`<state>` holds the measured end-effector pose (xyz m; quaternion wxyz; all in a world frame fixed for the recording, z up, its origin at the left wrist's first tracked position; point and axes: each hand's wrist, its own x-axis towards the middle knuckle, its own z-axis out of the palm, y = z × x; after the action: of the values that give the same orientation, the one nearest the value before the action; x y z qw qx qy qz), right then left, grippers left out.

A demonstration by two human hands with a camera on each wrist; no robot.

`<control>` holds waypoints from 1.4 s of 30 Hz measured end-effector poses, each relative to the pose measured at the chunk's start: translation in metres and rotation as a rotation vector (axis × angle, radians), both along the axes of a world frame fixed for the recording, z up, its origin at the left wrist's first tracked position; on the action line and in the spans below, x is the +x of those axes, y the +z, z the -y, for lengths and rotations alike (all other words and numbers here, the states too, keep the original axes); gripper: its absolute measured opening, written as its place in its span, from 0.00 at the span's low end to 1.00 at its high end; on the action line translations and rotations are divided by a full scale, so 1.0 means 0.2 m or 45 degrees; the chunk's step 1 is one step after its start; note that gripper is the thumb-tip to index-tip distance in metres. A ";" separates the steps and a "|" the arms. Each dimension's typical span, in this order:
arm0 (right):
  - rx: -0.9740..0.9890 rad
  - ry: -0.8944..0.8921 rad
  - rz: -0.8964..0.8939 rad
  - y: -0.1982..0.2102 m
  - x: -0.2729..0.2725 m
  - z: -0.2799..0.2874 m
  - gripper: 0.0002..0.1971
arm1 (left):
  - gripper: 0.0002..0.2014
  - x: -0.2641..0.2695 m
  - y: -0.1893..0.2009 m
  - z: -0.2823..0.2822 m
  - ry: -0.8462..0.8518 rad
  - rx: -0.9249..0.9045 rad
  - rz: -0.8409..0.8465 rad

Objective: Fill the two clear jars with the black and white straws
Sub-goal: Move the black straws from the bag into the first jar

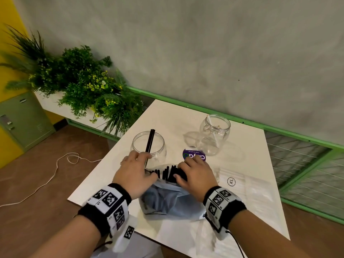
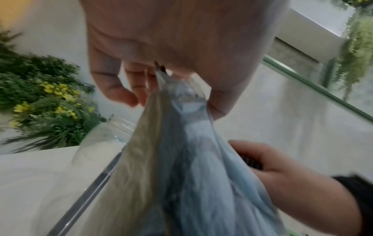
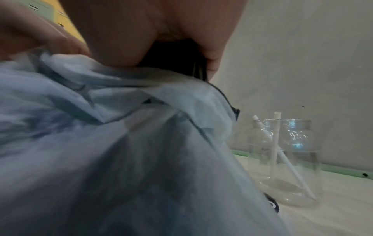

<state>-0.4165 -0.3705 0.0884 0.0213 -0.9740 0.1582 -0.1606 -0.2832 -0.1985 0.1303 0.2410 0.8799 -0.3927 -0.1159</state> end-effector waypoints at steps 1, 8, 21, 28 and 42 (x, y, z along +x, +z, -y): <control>0.002 0.007 0.019 -0.01 0.00 -0.01 0.16 | 0.22 0.01 0.01 -0.01 0.048 0.100 -0.047; 0.122 0.136 0.074 -0.02 -0.02 -0.04 0.17 | 0.10 -0.01 0.02 -0.03 0.115 0.079 -0.382; 0.233 0.200 -0.083 0.05 -0.06 -0.06 0.23 | 0.15 0.01 -0.06 0.02 0.443 -0.469 -1.292; 0.205 0.209 -0.124 0.04 -0.03 -0.10 0.28 | 0.08 -0.02 -0.07 0.01 0.287 -0.146 -1.307; 0.148 0.238 -0.051 0.00 0.02 -0.10 0.29 | 0.13 -0.04 -0.05 0.02 -0.044 -0.132 -1.365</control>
<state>-0.4118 -0.3501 0.0878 0.0897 -0.9846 0.0762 -0.1290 -0.2913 -0.2016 0.1208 0.4487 0.6779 -0.2343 -0.5331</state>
